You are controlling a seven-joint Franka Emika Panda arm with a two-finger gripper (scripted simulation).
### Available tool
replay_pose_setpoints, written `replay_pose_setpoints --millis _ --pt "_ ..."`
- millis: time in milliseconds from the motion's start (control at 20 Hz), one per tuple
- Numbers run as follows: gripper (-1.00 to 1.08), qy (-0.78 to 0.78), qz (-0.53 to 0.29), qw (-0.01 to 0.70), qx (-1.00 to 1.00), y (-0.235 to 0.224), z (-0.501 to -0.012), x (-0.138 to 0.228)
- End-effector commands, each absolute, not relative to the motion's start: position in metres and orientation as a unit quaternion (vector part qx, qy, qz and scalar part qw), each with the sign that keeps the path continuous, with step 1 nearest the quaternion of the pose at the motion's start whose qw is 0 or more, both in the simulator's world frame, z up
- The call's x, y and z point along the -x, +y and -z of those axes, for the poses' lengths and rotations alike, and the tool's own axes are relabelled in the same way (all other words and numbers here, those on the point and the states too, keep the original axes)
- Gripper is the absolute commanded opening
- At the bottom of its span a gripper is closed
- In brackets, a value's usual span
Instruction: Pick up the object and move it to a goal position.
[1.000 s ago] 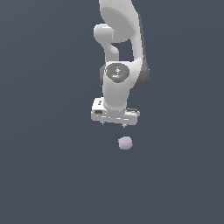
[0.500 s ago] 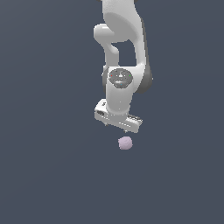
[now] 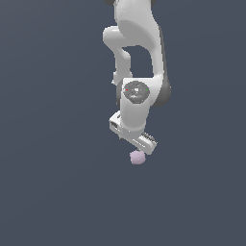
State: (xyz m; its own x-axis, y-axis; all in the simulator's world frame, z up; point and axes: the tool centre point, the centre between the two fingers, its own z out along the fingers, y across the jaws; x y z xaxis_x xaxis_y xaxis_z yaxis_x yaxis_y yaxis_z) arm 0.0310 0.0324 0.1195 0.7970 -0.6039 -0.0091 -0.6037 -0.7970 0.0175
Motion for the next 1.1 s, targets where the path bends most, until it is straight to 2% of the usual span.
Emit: replay_pose_setpoints --millis 0,1050 --pt "1.0 -0.351 0.007 0.006 -0.936 0.036 -0.117 -0.034" --pt "1.0 -0.581 0.002 0.001 -0.814 0.064 -0.094 -0.053"
